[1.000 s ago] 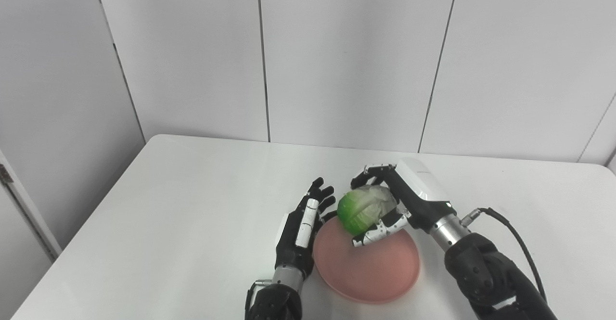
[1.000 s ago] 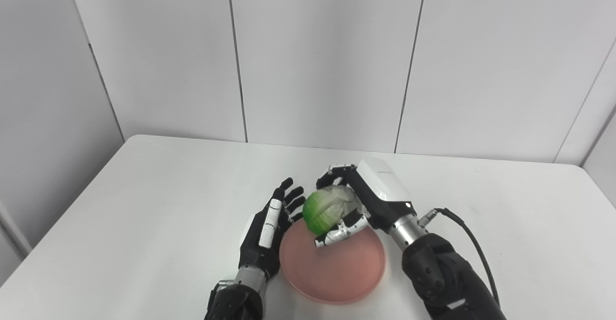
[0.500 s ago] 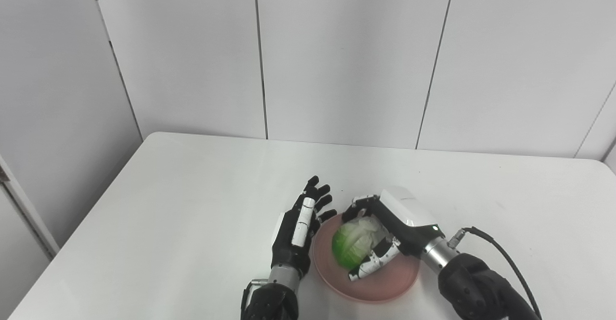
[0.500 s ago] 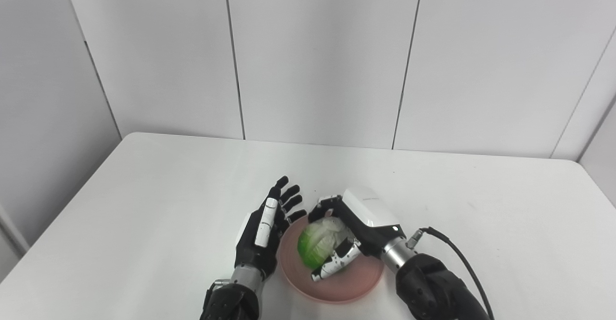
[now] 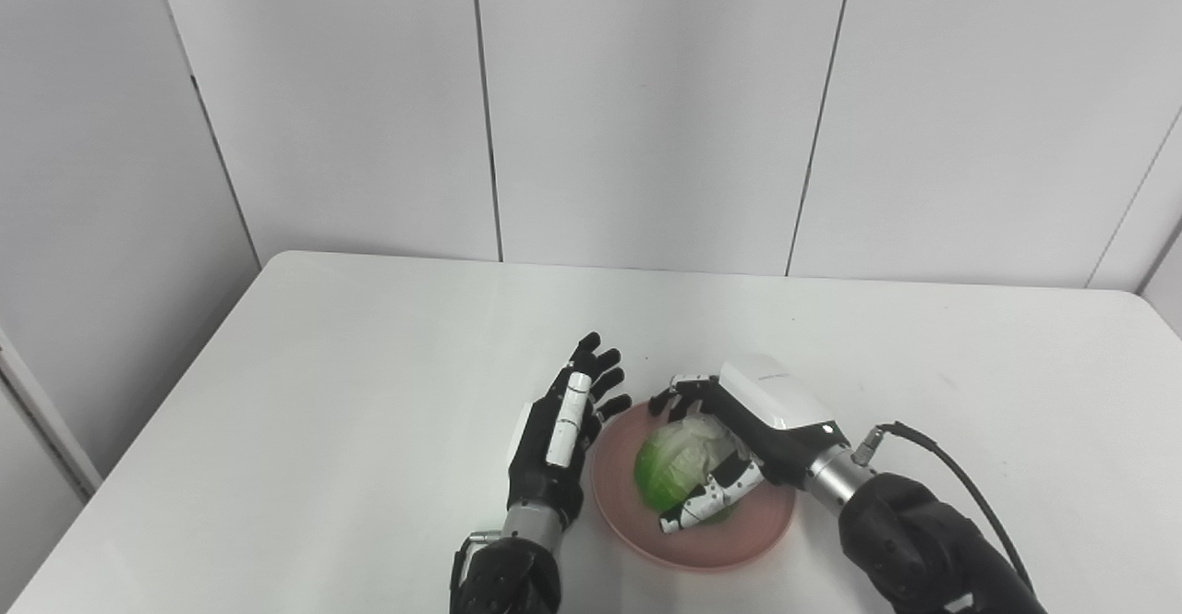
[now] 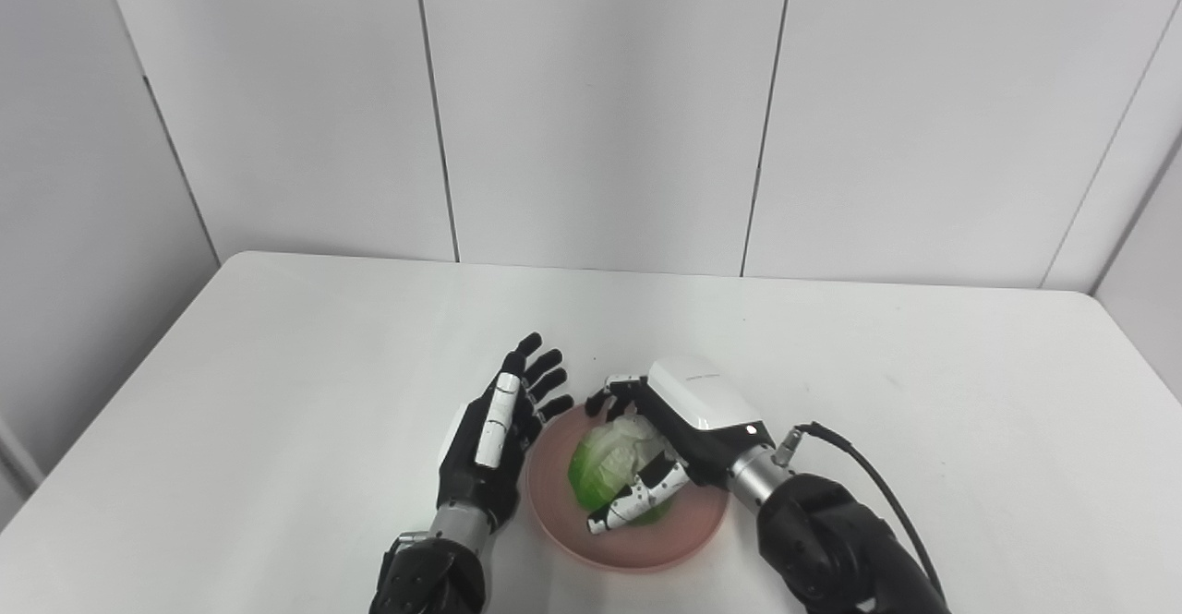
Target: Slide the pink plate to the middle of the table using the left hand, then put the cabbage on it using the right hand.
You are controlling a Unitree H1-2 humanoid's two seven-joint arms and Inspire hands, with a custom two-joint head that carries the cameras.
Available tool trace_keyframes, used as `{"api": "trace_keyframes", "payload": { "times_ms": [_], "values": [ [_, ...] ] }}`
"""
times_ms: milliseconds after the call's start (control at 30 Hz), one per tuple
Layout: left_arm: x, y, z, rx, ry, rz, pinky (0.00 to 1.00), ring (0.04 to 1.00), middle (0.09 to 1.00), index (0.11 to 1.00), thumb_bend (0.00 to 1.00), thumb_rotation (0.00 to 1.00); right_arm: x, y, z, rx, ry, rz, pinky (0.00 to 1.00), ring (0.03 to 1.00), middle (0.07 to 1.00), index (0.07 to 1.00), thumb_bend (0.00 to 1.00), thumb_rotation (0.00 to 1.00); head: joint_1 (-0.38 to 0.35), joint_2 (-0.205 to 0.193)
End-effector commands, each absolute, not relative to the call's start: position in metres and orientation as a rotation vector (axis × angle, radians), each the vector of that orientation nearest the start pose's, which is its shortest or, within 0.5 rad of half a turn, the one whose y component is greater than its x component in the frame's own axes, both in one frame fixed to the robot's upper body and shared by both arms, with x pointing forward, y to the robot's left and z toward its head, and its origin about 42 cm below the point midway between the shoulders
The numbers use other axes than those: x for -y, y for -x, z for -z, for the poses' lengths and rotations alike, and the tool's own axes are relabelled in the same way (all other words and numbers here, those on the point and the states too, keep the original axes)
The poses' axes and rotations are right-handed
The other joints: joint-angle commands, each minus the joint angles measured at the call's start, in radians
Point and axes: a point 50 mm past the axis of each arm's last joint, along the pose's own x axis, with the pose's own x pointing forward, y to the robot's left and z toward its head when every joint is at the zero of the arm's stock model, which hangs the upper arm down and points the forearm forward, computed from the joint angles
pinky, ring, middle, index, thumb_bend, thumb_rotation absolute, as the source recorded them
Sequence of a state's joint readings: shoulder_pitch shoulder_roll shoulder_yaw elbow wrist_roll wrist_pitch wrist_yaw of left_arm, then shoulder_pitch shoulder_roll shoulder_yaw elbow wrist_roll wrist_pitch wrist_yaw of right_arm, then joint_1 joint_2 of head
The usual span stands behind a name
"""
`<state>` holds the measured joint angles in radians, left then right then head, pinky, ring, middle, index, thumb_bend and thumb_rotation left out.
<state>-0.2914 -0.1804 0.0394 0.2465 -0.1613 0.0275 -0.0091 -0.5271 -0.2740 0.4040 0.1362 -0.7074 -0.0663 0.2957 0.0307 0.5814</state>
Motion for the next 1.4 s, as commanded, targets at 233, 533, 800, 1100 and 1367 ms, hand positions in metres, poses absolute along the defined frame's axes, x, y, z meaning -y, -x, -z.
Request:
{"api": "trace_keyframes", "payload": {
  "times_ms": [233,533,800,1100,1367],
  "values": [
    [-0.135,-0.367,-0.118,-0.034,0.339,0.066,0.82,0.863,0.857,0.881,0.85,0.79,0.152,-0.410,-0.218,0.342,1.115,-0.547,0.60,0.669,0.851,0.843,1.00,0.99,-0.004,0.004],
    [-0.144,-0.368,-0.123,0.035,0.207,0.036,0.91,0.896,0.891,0.886,0.82,0.86,0.158,-0.399,-0.218,0.470,0.812,-0.282,0.53,0.660,0.756,0.784,0.83,0.97,-0.007,0.006],
    [-0.149,-0.371,-0.133,0.085,0.133,-0.008,1.00,0.928,0.922,0.886,0.83,0.87,0.165,-0.388,-0.191,0.459,0.303,-0.034,0.69,0.751,0.783,0.777,0.74,1.00,-0.018,0.012],
    [-0.154,-0.372,-0.142,0.106,0.051,-0.059,1.00,0.936,0.919,0.874,0.82,0.89,0.158,-0.380,-0.162,0.305,-0.027,0.076,0.77,0.802,0.816,0.799,0.70,0.99,-0.027,0.024],
    [-0.158,-0.376,-0.152,0.085,0.073,-0.078,1.00,0.940,0.918,0.868,0.79,0.88,0.156,-0.381,-0.140,0.157,-0.128,0.124,0.83,0.822,0.835,0.812,0.74,1.00,-0.033,0.031]
  ]
}}
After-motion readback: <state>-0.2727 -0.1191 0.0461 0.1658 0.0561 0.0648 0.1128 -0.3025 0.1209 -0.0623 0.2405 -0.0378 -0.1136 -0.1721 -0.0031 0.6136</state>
